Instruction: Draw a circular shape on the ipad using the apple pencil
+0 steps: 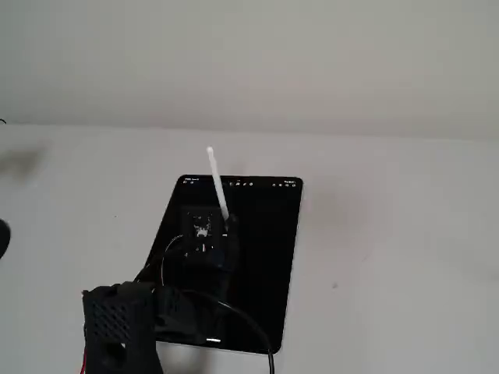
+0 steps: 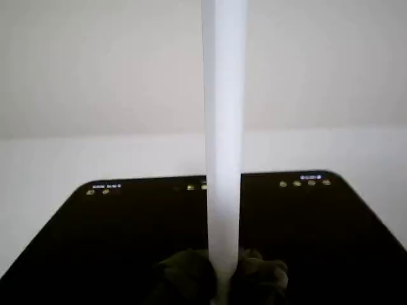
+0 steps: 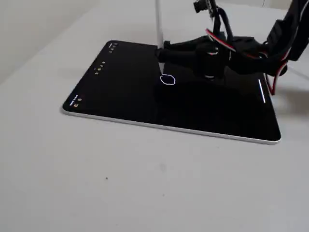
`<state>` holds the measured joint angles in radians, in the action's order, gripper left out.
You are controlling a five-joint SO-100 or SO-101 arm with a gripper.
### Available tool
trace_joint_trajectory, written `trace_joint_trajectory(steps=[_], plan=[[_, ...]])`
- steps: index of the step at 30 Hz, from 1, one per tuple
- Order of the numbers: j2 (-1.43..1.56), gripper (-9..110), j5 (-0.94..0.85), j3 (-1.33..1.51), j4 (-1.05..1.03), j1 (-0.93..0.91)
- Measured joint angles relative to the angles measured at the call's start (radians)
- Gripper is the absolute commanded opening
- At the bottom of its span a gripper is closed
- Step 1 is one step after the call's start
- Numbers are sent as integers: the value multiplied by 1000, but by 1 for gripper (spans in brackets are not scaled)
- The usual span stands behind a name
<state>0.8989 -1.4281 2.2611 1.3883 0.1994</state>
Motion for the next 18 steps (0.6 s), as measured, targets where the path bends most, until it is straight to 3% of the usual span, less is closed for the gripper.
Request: trace_joint_trajectory(steps=[18], plan=[[-12, 0, 20, -9, 15, 31]])
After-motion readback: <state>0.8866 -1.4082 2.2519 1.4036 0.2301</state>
